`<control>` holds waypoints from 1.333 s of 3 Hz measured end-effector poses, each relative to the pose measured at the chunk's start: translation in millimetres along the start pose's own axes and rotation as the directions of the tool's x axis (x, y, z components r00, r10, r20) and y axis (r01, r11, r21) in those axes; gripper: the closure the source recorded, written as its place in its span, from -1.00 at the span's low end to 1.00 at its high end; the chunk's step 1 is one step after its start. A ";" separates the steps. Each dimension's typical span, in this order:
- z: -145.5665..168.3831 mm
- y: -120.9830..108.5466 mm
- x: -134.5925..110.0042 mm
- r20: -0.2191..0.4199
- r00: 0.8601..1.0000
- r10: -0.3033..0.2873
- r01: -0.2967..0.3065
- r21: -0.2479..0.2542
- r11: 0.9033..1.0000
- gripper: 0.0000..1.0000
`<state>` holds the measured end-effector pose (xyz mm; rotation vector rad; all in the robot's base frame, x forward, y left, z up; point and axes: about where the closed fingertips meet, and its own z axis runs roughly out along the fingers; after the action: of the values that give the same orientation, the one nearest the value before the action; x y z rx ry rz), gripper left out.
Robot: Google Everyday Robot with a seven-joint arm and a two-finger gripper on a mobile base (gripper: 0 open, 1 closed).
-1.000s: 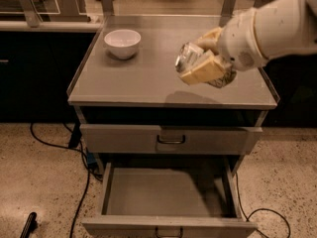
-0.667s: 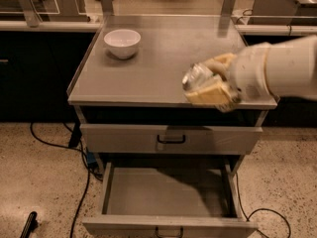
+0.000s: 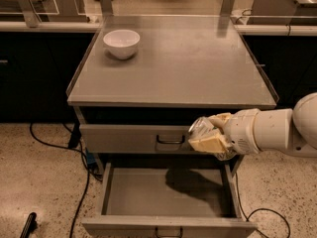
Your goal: Place 7up can into middle drawer
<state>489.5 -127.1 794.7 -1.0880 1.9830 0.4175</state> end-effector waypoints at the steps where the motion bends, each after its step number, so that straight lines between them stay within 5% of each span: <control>1: 0.1 0.0 0.1 0.000 1.000 0.000 0.000 0.000 1.000 1.00; 2: 16.8 6.4 21.2 -0.043 0.998 0.036 -0.036 -0.005 0.999 1.00; 3: 49.0 17.3 83.9 -0.105 0.980 0.168 -0.169 -0.001 0.986 1.00; 4: 78.1 30.7 145.4 -0.127 0.948 0.291 -0.293 0.006 0.956 1.00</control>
Offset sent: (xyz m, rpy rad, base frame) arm -0.0072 0.0024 -0.0692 -0.0338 0.1238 -0.0576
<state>460.8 -140.8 629.8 -0.8460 2.2674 0.5288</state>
